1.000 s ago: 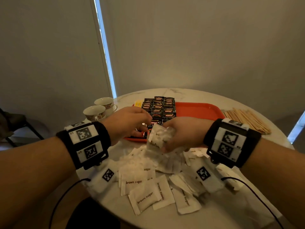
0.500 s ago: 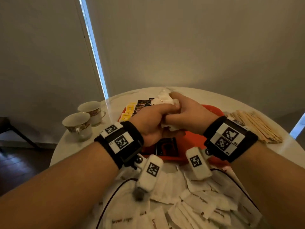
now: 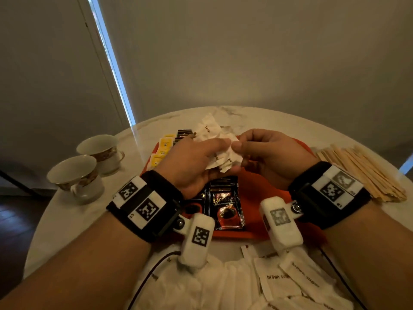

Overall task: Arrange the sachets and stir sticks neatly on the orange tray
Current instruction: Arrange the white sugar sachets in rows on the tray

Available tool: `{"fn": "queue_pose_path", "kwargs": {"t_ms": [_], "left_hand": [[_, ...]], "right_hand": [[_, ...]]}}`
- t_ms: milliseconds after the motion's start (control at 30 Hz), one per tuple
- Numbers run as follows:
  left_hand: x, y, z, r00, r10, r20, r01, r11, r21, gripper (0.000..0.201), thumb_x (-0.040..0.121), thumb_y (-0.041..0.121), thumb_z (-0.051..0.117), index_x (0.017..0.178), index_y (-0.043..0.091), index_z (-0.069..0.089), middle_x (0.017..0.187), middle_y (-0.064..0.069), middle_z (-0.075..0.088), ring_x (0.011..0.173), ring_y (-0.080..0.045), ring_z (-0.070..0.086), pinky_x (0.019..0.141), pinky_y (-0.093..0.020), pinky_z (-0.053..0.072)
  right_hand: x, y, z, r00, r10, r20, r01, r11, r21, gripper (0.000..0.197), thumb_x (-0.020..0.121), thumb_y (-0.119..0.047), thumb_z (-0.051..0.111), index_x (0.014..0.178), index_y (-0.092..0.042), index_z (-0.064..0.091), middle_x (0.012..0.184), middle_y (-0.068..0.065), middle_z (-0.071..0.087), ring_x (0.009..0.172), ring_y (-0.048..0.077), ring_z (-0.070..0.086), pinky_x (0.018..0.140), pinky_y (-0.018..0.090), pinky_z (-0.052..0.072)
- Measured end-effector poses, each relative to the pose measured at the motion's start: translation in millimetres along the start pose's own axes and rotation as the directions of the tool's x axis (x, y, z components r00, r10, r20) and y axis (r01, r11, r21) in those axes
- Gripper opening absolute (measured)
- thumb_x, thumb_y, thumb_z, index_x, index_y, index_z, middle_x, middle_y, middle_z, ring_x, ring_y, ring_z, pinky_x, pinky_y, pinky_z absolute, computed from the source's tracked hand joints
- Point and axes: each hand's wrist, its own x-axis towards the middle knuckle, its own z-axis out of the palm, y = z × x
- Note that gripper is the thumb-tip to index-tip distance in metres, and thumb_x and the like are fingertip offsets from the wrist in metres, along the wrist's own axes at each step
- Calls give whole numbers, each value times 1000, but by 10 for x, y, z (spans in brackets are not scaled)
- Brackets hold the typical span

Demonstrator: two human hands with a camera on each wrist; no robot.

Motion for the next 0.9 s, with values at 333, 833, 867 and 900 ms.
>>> {"fn": "queue_pose_path", "kwargs": {"t_ms": [333,833,867,900], "left_hand": [[-8,81,-175,987,24,-159,-35,997,-62,14,97,1,64,107,7,70,96,-17,79,76,-30,78,50,-31,60],[-41,89,-163,973,153,-174,-148,988,41,48,79,-7,78,124,-3,61,107,-19,77,87,-32,79,58,-36,63],[-42,97,-161,972,155,-177,-154,988,22,44,81,-9,76,122,-3,62,104,-19,78,83,-32,79,57,-36,63],[-42,107,-159,971,155,-184,-157,988,3,39,82,-10,75,118,-2,63,99,-17,78,78,-29,79,55,-34,62]], "right_hand": [[9,15,92,998,6,-61,14,945,328,9,96,-12,61,89,-15,58,95,10,72,81,21,71,59,28,60],[-120,-17,210,993,-86,-79,91,994,64,35,72,-12,77,104,-4,67,93,9,77,79,20,72,67,28,60],[-116,-28,198,992,-80,-94,88,993,82,26,76,-8,76,99,-4,67,89,8,76,77,19,72,68,28,60],[-100,-36,175,989,-76,-124,89,991,104,17,80,-4,75,95,-4,67,87,7,76,75,18,71,68,29,60]]}}
